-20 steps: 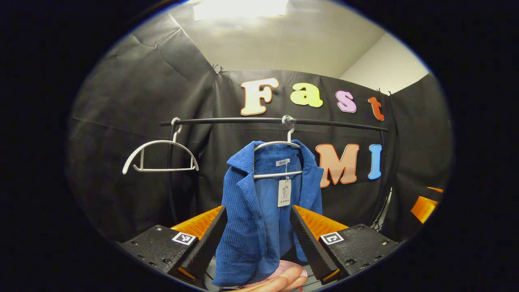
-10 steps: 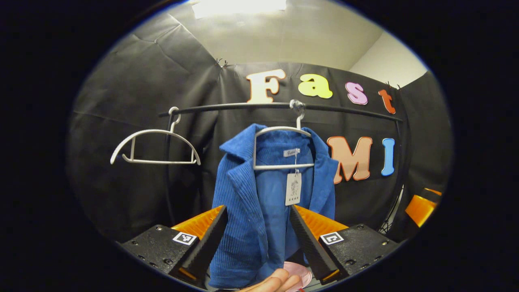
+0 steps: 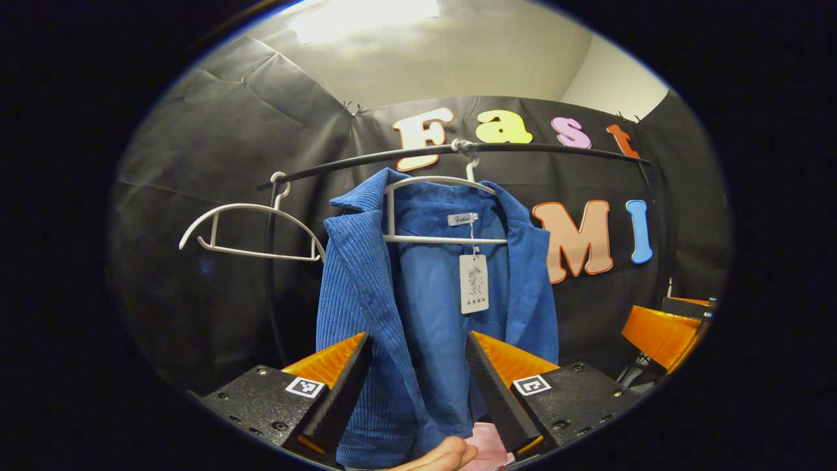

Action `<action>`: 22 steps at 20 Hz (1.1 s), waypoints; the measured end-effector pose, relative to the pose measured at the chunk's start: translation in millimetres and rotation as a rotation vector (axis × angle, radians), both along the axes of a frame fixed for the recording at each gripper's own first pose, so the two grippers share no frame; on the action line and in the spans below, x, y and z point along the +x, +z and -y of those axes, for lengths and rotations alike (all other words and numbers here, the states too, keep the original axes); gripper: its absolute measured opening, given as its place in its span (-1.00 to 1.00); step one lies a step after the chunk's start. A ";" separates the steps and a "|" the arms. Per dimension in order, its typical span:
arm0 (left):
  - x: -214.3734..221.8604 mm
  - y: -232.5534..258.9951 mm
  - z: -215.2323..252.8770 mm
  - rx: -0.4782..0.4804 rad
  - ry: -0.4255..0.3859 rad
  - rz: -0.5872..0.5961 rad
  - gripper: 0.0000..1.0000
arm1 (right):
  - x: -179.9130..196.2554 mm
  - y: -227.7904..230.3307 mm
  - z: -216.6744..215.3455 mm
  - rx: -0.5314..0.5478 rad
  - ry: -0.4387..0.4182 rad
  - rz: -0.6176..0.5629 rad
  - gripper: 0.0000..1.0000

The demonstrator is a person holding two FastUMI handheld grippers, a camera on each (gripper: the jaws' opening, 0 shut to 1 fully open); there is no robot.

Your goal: Grasp the clothes on the hanger with both hands and then place them into the laundry hamper below.

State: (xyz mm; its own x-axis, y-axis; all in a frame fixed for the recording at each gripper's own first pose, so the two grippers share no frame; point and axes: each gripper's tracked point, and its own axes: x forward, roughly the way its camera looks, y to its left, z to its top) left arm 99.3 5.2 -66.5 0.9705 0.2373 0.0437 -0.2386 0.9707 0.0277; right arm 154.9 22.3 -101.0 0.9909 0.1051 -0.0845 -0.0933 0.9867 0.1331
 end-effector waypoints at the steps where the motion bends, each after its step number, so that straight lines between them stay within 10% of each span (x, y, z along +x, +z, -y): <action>1: 5.7 -4.7 -3.9 -0.018 0.004 -0.005 0.65 | 5.2 -1.6 5.5 -0.011 -0.018 0.005 0.90; 6: 34.6 -29.0 -8.0 -0.023 -0.038 -0.058 0.18 | 59.1 -9.6 9.1 -0.109 -0.045 0.024 0.99; 13: 53.2 -37.2 -54.6 0.093 0.002 -0.106 -0.99 | 135.8 -55.8 -40.3 -0.133 0.069 -0.064 0.90; 22: 13.9 -9.8 -26.8 -0.167 -0.300 -0.120 -0.99 | 186.7 -71.4 -72.1 -0.144 0.063 -0.052 0.89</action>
State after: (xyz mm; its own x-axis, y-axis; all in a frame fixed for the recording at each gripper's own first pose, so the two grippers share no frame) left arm 113.1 32.0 -76.3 0.9938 -0.0644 -0.0902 0.0526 0.9905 -0.1269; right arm 341.6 94.5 -172.5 0.9766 0.1500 -0.1540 -0.1522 0.9883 -0.0029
